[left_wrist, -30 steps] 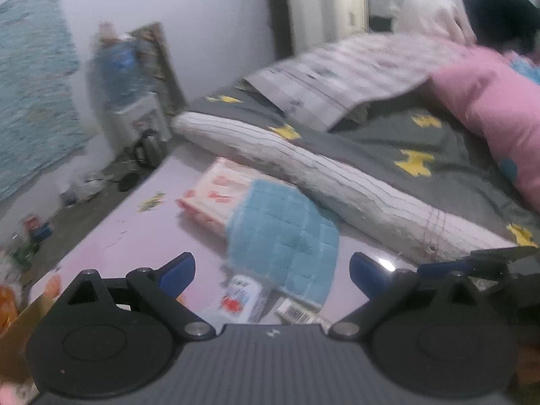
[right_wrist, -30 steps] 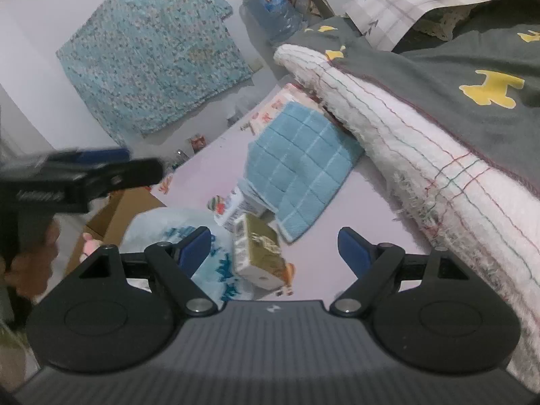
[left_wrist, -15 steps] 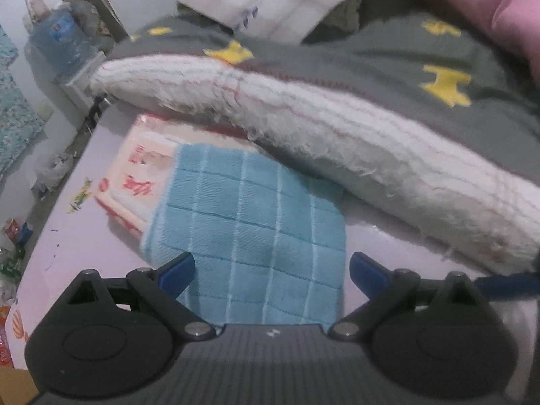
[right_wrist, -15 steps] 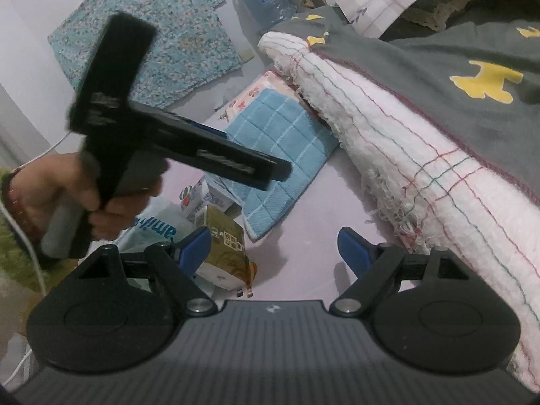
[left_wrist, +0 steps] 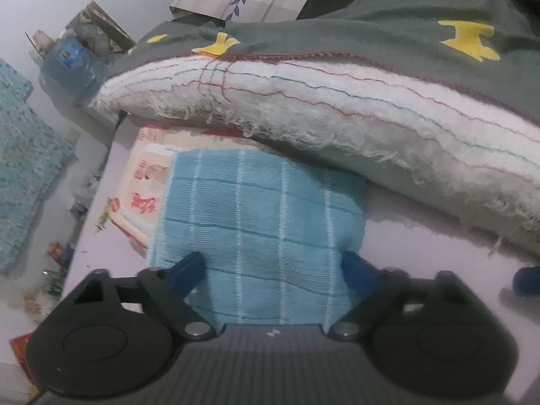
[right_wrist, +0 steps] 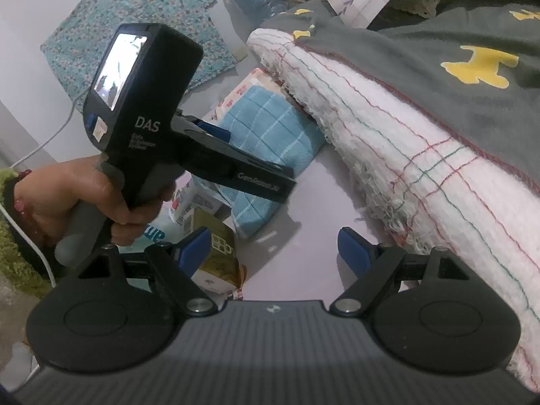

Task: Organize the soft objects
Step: 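Grasp the blue towel with the left tool and lift it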

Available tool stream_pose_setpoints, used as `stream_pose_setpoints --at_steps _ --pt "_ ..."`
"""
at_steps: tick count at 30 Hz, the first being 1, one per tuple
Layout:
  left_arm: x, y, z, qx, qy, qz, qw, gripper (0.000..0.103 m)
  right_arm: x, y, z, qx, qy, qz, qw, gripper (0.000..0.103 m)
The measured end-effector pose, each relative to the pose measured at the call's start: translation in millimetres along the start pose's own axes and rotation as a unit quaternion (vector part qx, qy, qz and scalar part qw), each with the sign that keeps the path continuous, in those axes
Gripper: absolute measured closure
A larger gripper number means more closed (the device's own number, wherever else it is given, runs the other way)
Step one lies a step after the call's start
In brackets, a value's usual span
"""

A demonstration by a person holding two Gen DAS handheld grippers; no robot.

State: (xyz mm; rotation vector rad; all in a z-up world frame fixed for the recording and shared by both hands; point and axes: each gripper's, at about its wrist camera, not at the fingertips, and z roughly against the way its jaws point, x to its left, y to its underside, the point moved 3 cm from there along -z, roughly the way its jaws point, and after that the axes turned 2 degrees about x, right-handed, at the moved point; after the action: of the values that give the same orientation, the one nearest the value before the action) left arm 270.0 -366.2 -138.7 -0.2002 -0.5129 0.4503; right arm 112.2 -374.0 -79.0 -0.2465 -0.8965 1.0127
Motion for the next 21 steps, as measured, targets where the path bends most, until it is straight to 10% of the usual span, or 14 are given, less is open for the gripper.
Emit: stream_pose_setpoints --at_steps 11,21 --pt "16.0 -2.2 18.6 -0.021 -0.007 0.004 0.9998 0.092 -1.8 -2.3 7.9 -0.007 -0.002 -0.004 1.0 0.021" --pt "62.9 -2.7 30.3 -0.063 0.035 0.095 0.9928 0.088 -0.9 -2.0 6.6 -0.002 -0.011 -0.01 1.0 0.021"
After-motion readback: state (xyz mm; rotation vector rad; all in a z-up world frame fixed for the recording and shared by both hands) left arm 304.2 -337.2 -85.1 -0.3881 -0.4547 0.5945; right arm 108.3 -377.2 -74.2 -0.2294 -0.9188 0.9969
